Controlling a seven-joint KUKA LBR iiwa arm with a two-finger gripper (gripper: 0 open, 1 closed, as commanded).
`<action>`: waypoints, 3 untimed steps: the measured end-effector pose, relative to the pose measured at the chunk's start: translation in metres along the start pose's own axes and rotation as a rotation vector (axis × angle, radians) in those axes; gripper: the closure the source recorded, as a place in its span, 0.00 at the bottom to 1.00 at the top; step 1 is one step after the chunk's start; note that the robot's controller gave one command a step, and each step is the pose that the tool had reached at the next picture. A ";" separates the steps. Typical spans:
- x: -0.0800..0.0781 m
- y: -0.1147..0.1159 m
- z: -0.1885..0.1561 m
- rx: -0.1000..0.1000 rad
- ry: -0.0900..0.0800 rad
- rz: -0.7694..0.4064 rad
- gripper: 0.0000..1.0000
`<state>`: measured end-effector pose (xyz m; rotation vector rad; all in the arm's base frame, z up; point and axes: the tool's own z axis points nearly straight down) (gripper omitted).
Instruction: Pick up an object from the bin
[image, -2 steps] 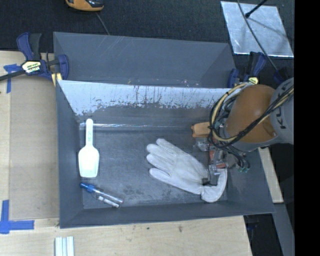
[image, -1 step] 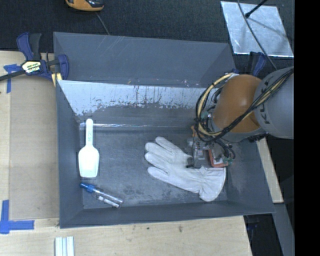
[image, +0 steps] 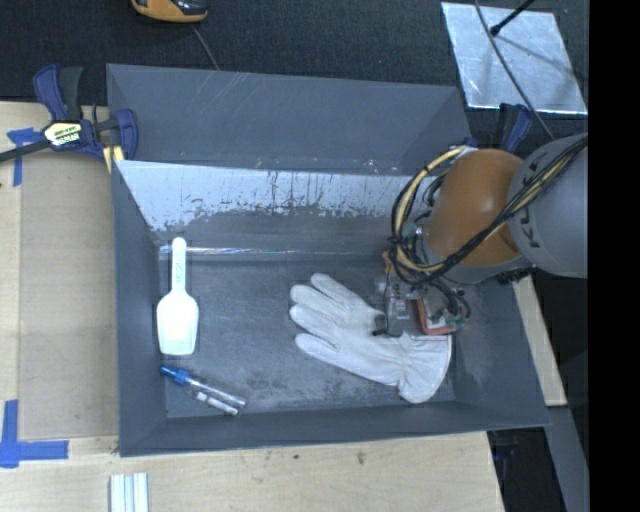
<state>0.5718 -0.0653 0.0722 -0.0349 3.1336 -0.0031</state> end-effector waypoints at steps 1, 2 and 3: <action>0.013 -0.029 -0.113 -0.002 0.005 -0.051 1.00; 0.013 -0.029 -0.113 -0.002 0.005 -0.051 1.00; 0.012 -0.033 -0.218 -0.002 0.005 -0.088 1.00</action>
Offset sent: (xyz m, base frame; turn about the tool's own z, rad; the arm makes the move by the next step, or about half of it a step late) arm 0.0000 0.0000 0.0000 0.0000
